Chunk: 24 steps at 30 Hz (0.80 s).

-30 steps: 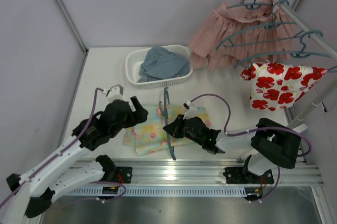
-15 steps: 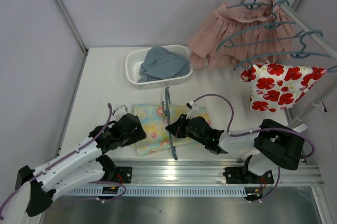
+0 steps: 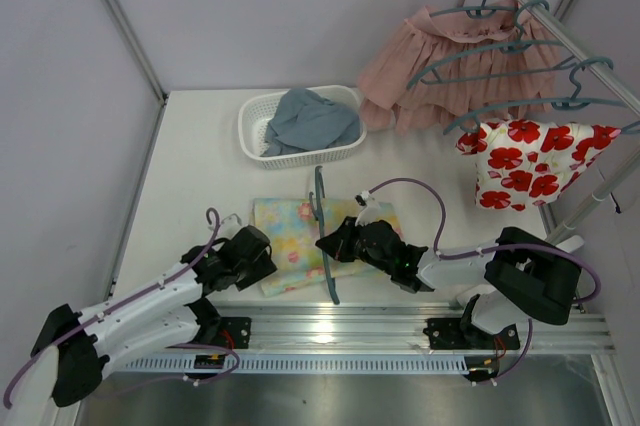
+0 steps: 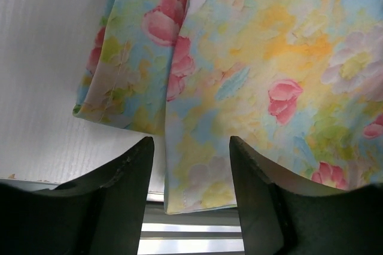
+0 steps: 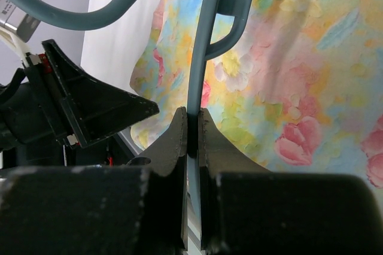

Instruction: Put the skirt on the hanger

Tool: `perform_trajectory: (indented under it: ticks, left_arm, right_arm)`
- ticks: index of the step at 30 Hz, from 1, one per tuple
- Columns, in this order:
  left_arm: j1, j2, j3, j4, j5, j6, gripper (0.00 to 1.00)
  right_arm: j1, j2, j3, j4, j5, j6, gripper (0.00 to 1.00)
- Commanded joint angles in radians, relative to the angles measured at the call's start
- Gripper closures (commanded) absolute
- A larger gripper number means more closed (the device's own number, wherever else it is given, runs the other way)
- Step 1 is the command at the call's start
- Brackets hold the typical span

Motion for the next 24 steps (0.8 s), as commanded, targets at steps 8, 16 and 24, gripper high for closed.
perform_trajectory:
  ticks: [8,16,24]
  left_arm:
    - [-0.002,0.013,0.015,0.046,-0.008,-0.016,1.00]
    - [0.021,0.071,0.183,-0.076,-0.170,0.181,1.00]
    - [0.088,0.103,0.295,-0.093,-0.216,0.389,1.00]
  right_arm:
    - [-0.012,-0.033,-0.001,0.042,0.025,-0.032,1.00]
    - [-0.013,-0.043,-0.005,0.015,0.024,-0.024,1.00]
    - [-0.016,-0.055,-0.011,-0.013,0.024,-0.020,1.00]
